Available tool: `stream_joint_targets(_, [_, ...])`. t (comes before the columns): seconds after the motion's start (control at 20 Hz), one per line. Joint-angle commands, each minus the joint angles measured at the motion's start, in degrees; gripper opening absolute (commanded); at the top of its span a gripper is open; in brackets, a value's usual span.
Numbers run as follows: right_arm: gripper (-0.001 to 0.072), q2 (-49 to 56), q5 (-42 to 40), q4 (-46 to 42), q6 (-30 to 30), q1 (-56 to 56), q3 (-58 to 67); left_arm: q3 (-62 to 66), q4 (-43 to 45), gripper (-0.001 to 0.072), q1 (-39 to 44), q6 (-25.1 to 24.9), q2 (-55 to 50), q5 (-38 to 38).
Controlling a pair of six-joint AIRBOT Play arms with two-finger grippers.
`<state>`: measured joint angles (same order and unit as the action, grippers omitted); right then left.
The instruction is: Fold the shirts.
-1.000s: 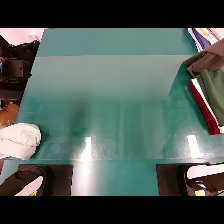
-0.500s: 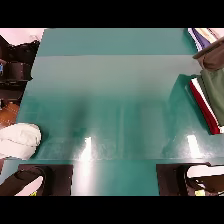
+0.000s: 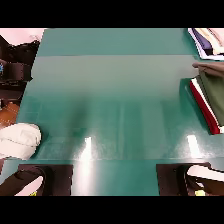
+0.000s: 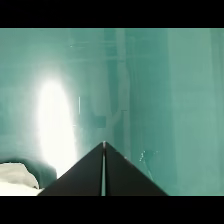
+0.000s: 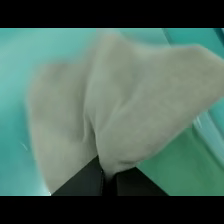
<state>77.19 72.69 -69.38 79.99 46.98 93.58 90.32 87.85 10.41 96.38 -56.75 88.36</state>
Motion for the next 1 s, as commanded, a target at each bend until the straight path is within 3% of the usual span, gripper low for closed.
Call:
stream_joint_targets(0.0, [0.0020,-3.7,6.1,-8.9,6.8,4.3,-8.1,0.0,0.0,0.0031,0.0,-0.9,0.0,0.0])
stream_joint_targets(0.1, [0.0036,-4.9,7.0,-8.7,6.8,7.0,-11.6,0.0,0.0,0.0031,0.0,-0.9,0.0,-0.1])
stream_joint_targets(0.15, [0.0243,-5.4,7.5,-8.7,6.8,8.3,-13.1,0.0,0.0,0.0031,0.0,-0.9,0.0,-0.1])
stream_joint_targets(0.2, [0.0515,-5.9,7.8,-8.6,7.0,9.3,-14.4,0.0,0.0,0.0031,0.0,-0.9,0.0,-0.1])
stream_joint_targets(0.25, [0.0610,-6.4,8.3,-8.6,7.8,10.4,-15.6,0.0,0.0,0.0031,0.0,-0.9,0.0,-0.3])
stream_joint_targets(0.35, [0.0569,-7.8,8.5,-7.7,9.6,11.6,-16.7,0.0,0.0,0.0031,0.0,-0.9,0.0,-0.5])
stream_joint_targets(0.5, [0.0553,-11.1,6.6,2.6,9.6,10.3,-16.7,0.0,0.0,0.0031,0.0,-0.8,0.0,-0.7])
stream_joint_targets(0.6, [0.0553,-13.7,5.8,8.0,9.5,6.0,-16.7,0.0,0.0,0.0031,0.0,-0.8,0.0,-1.1])
stream_joint_targets(0.75, [0.0553,-17.5,5.3,8.8,9.5,-4.7,-16.7,0.0,0.0,0.0031,0.0,-0.8,0.0,-3.2])
stream_joint_targets(0.8, [0.0505,-18.6,5.2,8.8,9.5,-9.1,-16.7,0.0,0.0,0.0031,0.0,-0.8,0.0,-4.0])
stream_joint_targets(0.85, [0.0300,-19.6,5.0,8.7,9.5,-13.2,-16.7,0.0,0.0,0.0031,0.0,-0.8,0.0,-4.9])
stream_joint_targets(0.9, [0.0032,-20.5,4.8,8.6,9.5,-17.6,-16.7,0.0,0.0,0.0031,0.0,-0.8,0.0,-5.8])
stream_joint_targets(0.95, [0.0021,-21.3,4.2,7.9,9.5,-21.5,-16.7,0.0,0.0,0.0031,0.0,-0.8,0.0,-6.4])
